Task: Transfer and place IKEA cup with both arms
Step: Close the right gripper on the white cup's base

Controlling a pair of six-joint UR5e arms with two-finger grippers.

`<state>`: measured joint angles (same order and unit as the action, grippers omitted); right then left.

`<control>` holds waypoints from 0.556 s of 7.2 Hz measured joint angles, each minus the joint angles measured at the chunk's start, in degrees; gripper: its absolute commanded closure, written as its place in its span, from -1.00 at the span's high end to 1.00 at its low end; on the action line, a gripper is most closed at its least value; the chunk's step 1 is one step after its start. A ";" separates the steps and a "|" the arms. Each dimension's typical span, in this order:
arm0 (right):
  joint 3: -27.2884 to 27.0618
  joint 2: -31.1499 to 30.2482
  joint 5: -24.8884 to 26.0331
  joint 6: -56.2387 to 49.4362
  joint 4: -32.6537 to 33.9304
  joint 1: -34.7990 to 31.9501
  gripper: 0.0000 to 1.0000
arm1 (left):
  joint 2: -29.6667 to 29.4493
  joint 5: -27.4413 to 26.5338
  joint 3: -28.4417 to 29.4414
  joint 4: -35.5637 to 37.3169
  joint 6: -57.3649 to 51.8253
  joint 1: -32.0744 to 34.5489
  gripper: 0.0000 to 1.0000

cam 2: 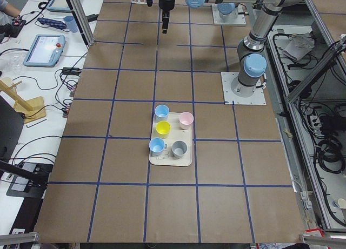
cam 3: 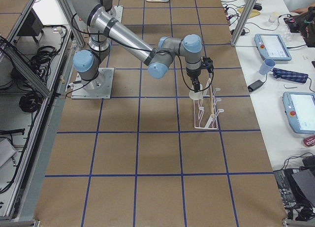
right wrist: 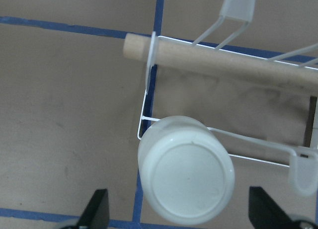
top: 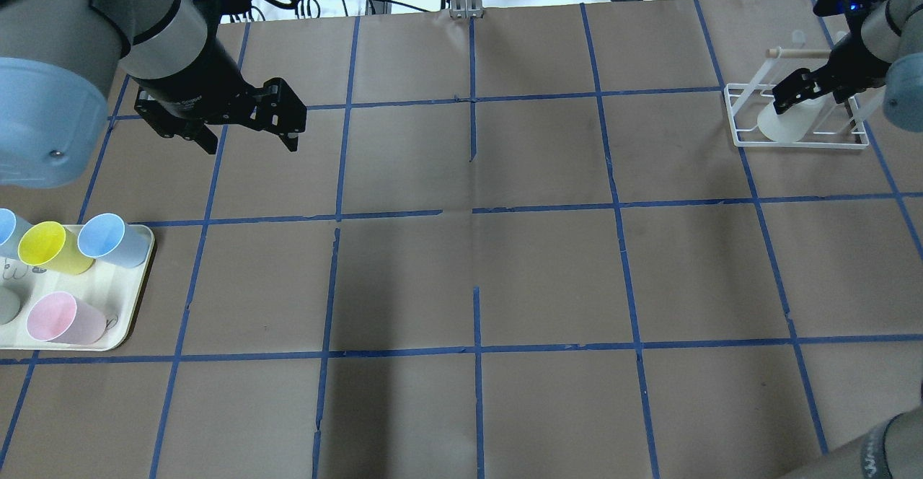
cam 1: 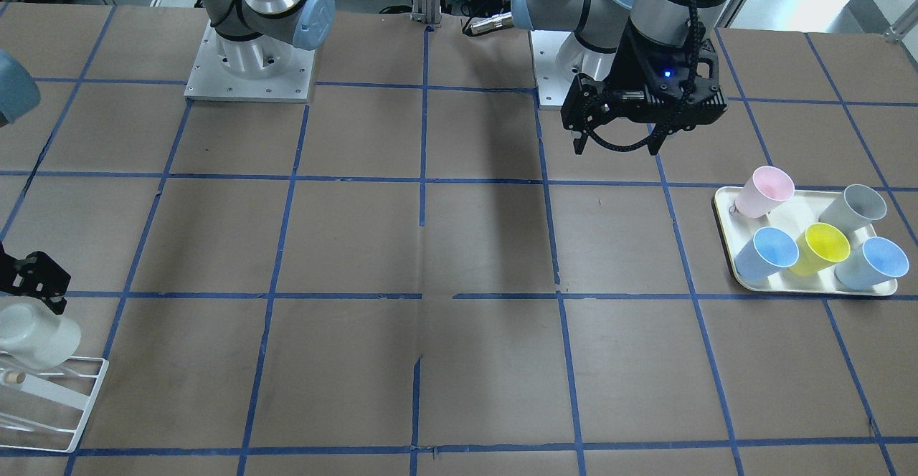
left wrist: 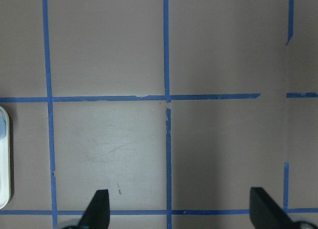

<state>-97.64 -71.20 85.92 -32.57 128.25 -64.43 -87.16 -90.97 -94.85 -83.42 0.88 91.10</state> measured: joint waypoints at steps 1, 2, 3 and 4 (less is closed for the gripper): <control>0.05 0.58 -0.08 0.07 0.46 -0.01 0.99 | -0.01 0.00 0.00 0.01 0.00 0.00 1.00; 0.07 0.98 -0.12 0.16 0.64 -0.04 0.90 | -0.06 0.00 0.10 0.01 0.00 0.00 1.00; 0.11 1.25 -0.13 0.16 0.70 -0.07 0.85 | -0.09 0.00 0.15 0.01 0.00 0.02 1.00; 0.12 1.36 -0.15 0.13 0.74 -0.08 0.76 | -0.11 0.00 0.13 0.01 0.00 0.06 1.00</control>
<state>-97.52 -69.84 85.76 -32.45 128.99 -64.50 -87.27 -90.97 -94.72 -83.41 0.88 91.16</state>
